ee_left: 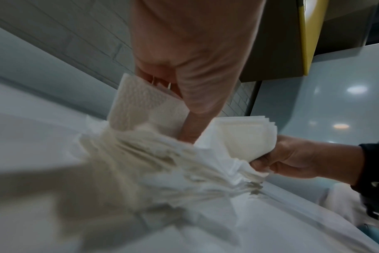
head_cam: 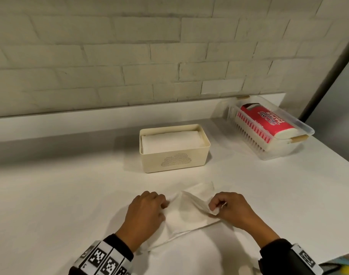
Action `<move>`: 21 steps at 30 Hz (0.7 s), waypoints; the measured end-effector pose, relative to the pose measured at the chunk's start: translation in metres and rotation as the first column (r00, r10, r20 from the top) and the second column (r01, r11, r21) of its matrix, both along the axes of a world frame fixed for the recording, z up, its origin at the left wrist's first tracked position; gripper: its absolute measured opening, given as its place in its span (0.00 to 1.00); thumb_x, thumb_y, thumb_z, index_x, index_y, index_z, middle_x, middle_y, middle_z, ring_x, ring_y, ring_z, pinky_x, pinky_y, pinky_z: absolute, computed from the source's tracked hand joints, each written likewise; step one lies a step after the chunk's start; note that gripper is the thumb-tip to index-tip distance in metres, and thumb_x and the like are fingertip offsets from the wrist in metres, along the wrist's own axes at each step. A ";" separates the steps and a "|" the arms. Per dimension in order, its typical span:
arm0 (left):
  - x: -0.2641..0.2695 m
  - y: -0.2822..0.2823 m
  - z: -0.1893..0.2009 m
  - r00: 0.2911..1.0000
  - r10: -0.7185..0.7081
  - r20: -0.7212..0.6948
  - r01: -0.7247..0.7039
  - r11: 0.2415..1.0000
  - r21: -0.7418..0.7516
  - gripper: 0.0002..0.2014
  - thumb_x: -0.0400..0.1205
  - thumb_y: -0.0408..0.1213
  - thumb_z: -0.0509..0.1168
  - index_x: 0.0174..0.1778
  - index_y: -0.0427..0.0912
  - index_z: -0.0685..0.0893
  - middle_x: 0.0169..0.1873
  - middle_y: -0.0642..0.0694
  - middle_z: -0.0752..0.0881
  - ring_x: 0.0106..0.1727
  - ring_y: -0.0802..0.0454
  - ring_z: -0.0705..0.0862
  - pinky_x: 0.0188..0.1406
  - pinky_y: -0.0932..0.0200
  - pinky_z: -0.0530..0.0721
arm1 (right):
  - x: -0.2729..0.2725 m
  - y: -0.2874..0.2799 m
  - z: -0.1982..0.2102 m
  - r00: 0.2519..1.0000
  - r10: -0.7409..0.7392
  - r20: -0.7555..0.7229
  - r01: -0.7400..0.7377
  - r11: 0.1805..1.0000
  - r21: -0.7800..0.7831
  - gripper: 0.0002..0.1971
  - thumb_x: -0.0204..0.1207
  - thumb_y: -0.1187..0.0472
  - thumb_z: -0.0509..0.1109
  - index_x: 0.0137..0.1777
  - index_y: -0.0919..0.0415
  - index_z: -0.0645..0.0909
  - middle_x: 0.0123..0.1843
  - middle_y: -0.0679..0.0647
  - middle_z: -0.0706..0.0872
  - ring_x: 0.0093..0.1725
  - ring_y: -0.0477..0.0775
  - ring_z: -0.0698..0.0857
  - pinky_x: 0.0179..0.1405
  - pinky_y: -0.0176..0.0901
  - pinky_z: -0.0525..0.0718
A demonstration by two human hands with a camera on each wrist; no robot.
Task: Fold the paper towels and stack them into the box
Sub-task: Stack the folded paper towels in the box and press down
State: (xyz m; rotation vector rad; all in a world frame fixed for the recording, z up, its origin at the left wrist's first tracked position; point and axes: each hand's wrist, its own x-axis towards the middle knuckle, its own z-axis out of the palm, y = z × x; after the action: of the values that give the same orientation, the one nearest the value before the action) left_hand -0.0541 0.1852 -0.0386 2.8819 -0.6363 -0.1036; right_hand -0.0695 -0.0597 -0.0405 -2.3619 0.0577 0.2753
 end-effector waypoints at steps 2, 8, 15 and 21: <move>-0.003 0.002 0.001 1.000 0.001 0.023 0.000 0.999 -0.046 0.21 0.44 0.44 0.84 0.25 0.56 0.79 0.22 0.60 0.79 0.24 0.62 0.79 0.21 0.77 0.47 | 0.000 -0.003 -0.001 1.000 -0.007 0.004 0.007 0.999 0.037 0.24 0.63 0.80 0.63 0.25 0.46 0.80 0.40 0.46 0.87 0.42 0.43 0.82 0.38 0.19 0.74; -0.007 0.006 -0.002 0.996 0.089 -0.030 -0.092 0.989 -0.118 0.01 0.79 0.41 0.63 0.45 0.51 0.78 0.30 0.60 0.72 0.40 0.58 0.73 0.27 0.72 0.60 | 0.000 -0.007 -0.007 0.997 -0.075 0.023 0.073 0.995 0.064 0.23 0.67 0.79 0.60 0.25 0.48 0.79 0.39 0.47 0.85 0.42 0.48 0.80 0.35 0.19 0.74; -0.009 0.005 -0.002 0.995 0.089 -0.034 -0.093 0.988 -0.127 0.04 0.78 0.37 0.62 0.46 0.50 0.79 0.31 0.61 0.71 0.40 0.59 0.72 0.26 0.72 0.58 | 0.001 0.001 -0.002 0.998 0.023 0.057 -0.023 1.000 0.008 0.15 0.58 0.59 0.83 0.40 0.52 0.81 0.41 0.43 0.78 0.37 0.40 0.74 0.37 0.26 0.72; -0.007 0.004 0.000 0.995 0.100 -0.014 -0.101 0.984 -0.144 0.12 0.77 0.38 0.64 0.55 0.51 0.77 0.51 0.57 0.82 0.53 0.54 0.80 0.29 0.73 0.60 | 0.002 0.006 -0.005 0.968 0.115 0.222 -0.124 0.992 0.026 0.34 0.62 0.76 0.74 0.28 0.26 0.80 0.45 0.35 0.83 0.56 0.35 0.76 0.46 0.20 0.71</move>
State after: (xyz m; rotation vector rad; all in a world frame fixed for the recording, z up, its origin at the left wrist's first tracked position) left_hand -0.0610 0.1895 -0.0381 2.7656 -0.4750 -0.0504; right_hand -0.0680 -0.0541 -0.0458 -2.3449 -0.1947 0.0695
